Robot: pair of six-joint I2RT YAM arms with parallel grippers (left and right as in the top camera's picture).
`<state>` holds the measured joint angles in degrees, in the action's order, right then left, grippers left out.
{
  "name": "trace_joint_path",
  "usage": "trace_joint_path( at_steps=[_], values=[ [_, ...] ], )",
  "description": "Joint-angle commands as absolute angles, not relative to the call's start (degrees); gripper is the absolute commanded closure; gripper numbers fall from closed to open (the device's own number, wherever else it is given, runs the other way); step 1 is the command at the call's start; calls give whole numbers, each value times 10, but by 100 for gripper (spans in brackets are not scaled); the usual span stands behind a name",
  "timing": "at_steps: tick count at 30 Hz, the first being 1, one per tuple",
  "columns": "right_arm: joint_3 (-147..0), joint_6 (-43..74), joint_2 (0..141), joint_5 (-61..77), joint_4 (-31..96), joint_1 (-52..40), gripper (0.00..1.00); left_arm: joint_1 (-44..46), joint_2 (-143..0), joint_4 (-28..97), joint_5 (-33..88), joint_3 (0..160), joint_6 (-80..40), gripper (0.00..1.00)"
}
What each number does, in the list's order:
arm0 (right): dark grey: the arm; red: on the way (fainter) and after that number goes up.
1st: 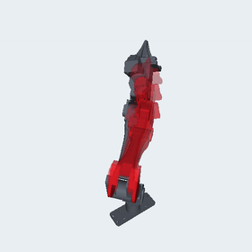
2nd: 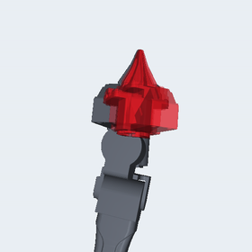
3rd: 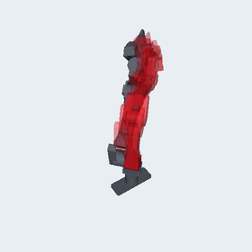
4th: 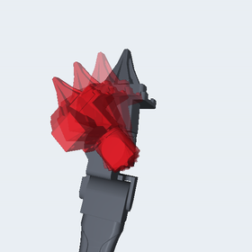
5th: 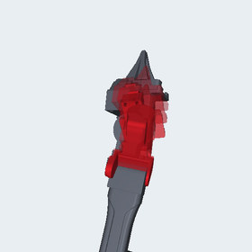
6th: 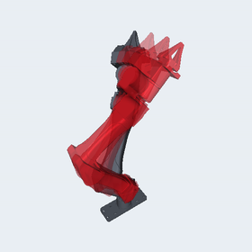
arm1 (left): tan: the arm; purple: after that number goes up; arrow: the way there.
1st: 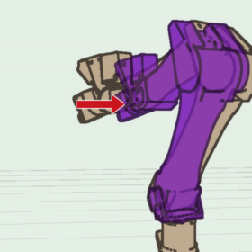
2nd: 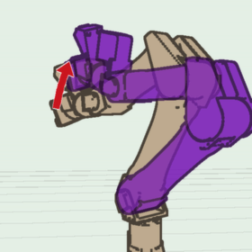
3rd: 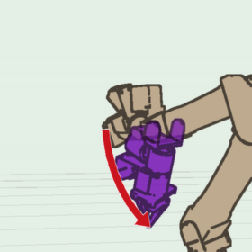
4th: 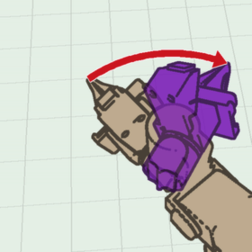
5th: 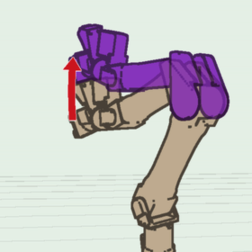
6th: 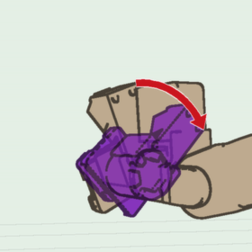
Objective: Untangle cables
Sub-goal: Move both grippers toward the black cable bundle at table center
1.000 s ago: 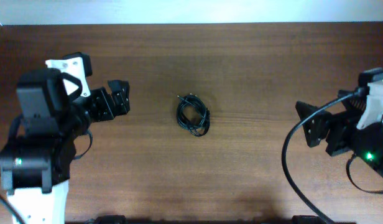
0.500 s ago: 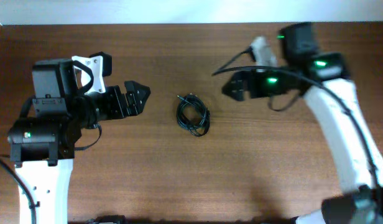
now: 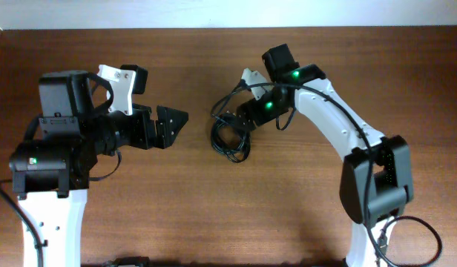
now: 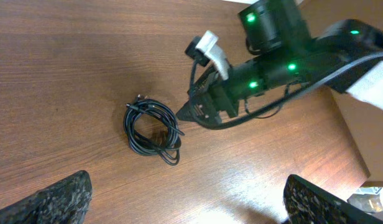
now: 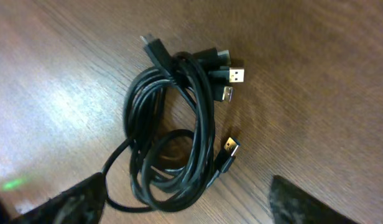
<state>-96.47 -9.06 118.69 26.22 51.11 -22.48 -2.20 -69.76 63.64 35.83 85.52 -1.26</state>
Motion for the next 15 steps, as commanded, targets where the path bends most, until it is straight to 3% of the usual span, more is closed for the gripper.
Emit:
trace_joint_path(
  at_steps=[1,2,3,4,5,6,15],
  values=[
    [-963,-101,1221,268,511,-252,27,-20,-694,635,369,865,-2,1],
    [-963,-101,1233,267,511,-260,54,-20,-694,635,369,865,-2,1],
    [-963,-101,1241,267,511,-268,60,-20,-694,635,369,865,-2,1],
    [-962,-101,1243,267,511,-275,59,-20,-694,635,369,865,-2,1],
    [-960,-101,1245,267,512,-282,67,-20,-694,635,369,865,-2,1],
    [-959,-101,1245,261,512,-286,96,-20,-694,635,369,865,-2,1],
    [-1005,-83,1226,270,541,-260,96,-20,-694,635,367,865,-1,1]
  ],
)
